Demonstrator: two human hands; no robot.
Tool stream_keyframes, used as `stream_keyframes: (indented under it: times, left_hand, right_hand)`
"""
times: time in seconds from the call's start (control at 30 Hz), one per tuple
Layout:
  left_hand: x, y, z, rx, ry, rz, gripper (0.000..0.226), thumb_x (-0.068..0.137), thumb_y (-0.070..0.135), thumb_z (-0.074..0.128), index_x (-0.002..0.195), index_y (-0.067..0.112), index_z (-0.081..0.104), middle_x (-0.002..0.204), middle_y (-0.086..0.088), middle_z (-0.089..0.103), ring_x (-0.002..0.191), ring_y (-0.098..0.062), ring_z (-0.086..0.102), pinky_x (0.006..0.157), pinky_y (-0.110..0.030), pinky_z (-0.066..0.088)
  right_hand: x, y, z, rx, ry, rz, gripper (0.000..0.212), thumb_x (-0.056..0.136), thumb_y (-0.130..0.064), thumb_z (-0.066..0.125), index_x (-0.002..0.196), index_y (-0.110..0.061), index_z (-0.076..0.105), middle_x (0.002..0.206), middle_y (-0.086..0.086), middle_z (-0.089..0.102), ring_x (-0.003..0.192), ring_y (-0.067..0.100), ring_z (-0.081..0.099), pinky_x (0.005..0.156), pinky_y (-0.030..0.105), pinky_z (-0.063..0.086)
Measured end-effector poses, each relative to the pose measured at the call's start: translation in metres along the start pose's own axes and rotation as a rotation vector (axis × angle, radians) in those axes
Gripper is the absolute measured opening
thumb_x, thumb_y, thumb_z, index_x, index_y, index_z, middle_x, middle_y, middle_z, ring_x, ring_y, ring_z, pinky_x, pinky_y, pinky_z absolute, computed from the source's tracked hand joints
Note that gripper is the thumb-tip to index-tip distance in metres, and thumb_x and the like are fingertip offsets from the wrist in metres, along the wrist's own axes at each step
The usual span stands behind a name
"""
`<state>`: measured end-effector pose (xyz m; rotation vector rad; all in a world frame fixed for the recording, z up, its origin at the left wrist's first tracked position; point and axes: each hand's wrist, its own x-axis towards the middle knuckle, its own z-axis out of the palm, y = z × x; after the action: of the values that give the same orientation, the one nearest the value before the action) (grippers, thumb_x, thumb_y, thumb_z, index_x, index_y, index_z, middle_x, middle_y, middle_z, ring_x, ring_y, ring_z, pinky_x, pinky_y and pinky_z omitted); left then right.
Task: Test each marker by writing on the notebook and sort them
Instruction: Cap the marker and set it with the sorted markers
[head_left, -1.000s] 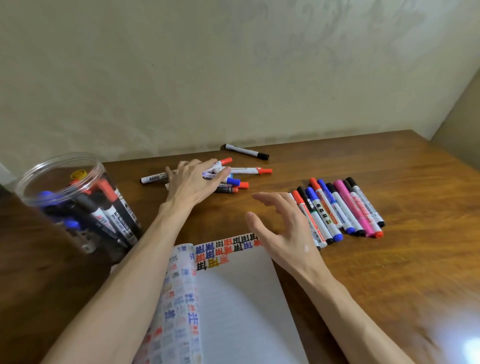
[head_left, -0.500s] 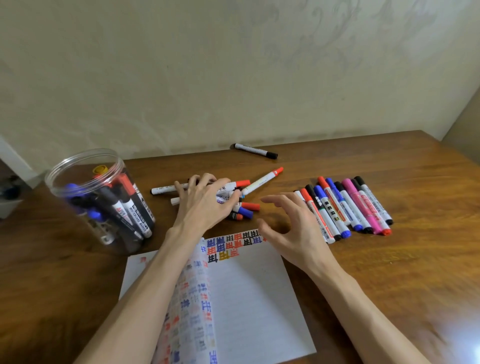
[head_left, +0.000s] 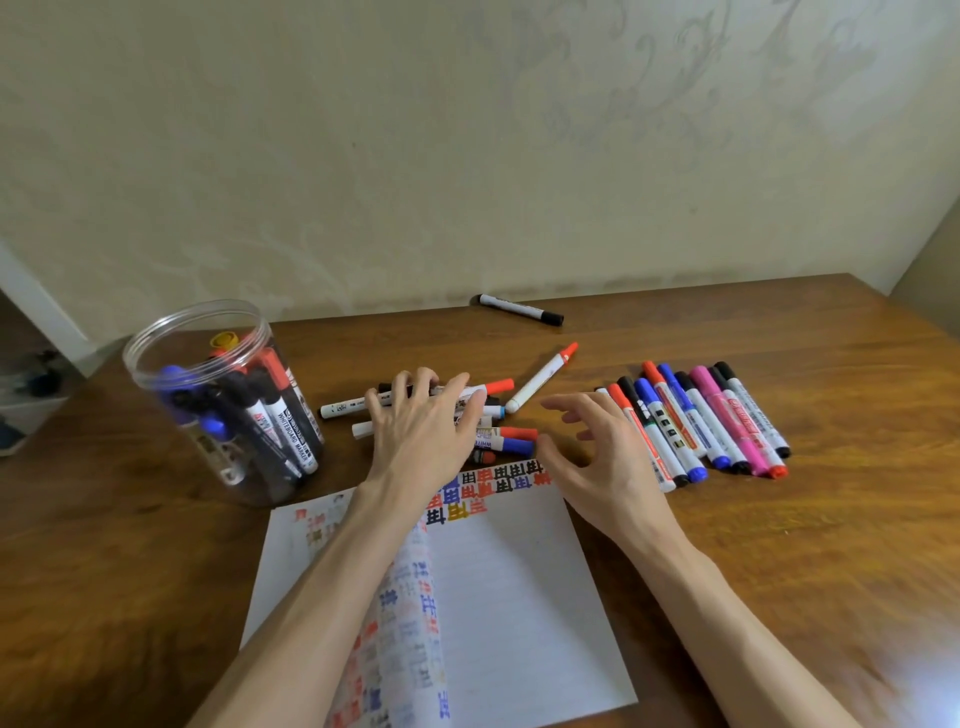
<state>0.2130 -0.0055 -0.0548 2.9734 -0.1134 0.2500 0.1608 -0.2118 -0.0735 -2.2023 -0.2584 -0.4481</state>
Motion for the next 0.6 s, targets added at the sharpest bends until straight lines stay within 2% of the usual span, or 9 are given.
stream_keyframes:
  times: [0.1,0.17,0.27,0.33,0.4,0.47,0.6]
  left_hand:
    - [0.009,0.003,-0.003,-0.067,0.037,-0.002,0.053,0.107,0.055,0.026,0.153,0.035,0.042,0.152,-0.003,0.045,0.144,-0.023,0.039,0.120,-0.062,0.024]
    - [0.018,0.003,-0.007,-0.144,0.048,-0.011,0.050,0.108,0.049,0.030,0.154,0.032,0.041,0.150,-0.004,0.051,0.141,-0.022,0.046,0.120,-0.060,0.029]
    - [0.026,0.005,-0.014,-0.244,0.086,0.053,0.046,0.108,0.044,0.039,0.151,0.028,0.046,0.139,-0.001,0.060,0.129,-0.018,0.056,0.112,-0.046,0.043]
    - [0.031,0.016,-0.014,-0.258,0.079,0.118,0.041,0.106,0.046,0.046,0.143,0.029,0.055,0.133,0.002,0.063,0.121,-0.016,0.059,0.105,-0.041,0.046]
    - [0.038,0.033,-0.009,-0.204,0.029,0.135,0.040,0.100,0.053,0.055,0.132,0.030,0.062,0.130,0.001,0.062,0.120,-0.017,0.057,0.103,-0.043,0.046]
    - [0.047,0.051,-0.002,-0.102,-0.035,0.105,0.042,0.093,0.059,0.063,0.123,0.030,0.066,0.131,-0.002,0.059,0.127,-0.022,0.051,0.108,-0.048,0.041]
    - [0.061,0.070,0.012,0.002,-0.108,0.043,0.037,0.091,0.054,0.066,0.115,0.025,0.069,0.135,-0.006,0.054,0.135,-0.026,0.042,0.118,-0.061,0.026]
  right_hand:
    - [0.000,-0.001,-0.001,0.009,0.020,0.016,0.034,0.095,-0.026,0.075,0.128,-0.026,0.069,0.122,-0.013,0.060,0.110,0.001,0.060,0.081,0.013,0.053]
    - [0.000,-0.001,-0.002,0.010,0.033,0.013,0.033,0.095,-0.026,0.076,0.127,-0.027,0.069,0.120,-0.015,0.060,0.109,-0.002,0.059,0.079,0.009,0.050]
    - [0.000,0.000,-0.003,0.019,0.056,0.022,0.032,0.095,-0.025,0.075,0.126,-0.027,0.068,0.120,-0.016,0.059,0.109,-0.002,0.059,0.078,0.009,0.049]
    - [0.000,0.000,-0.002,0.026,0.070,0.031,0.031,0.095,-0.024,0.075,0.126,-0.025,0.069,0.121,-0.013,0.060,0.110,0.001,0.060,0.080,0.011,0.049]
    - [0.000,0.000,-0.003,0.022,0.083,0.031,0.030,0.095,-0.023,0.074,0.125,-0.024,0.069,0.121,-0.011,0.061,0.109,0.003,0.061,0.083,0.014,0.052]
    - [0.000,0.000,-0.004,0.027,0.093,0.034,0.030,0.095,-0.022,0.075,0.124,-0.026,0.069,0.120,-0.011,0.061,0.109,0.002,0.061,0.084,0.015,0.053]
    - [0.000,0.000,-0.008,0.042,0.116,0.053,0.031,0.094,-0.020,0.074,0.124,-0.027,0.068,0.116,-0.011,0.061,0.106,0.001,0.060,0.083,0.016,0.054]
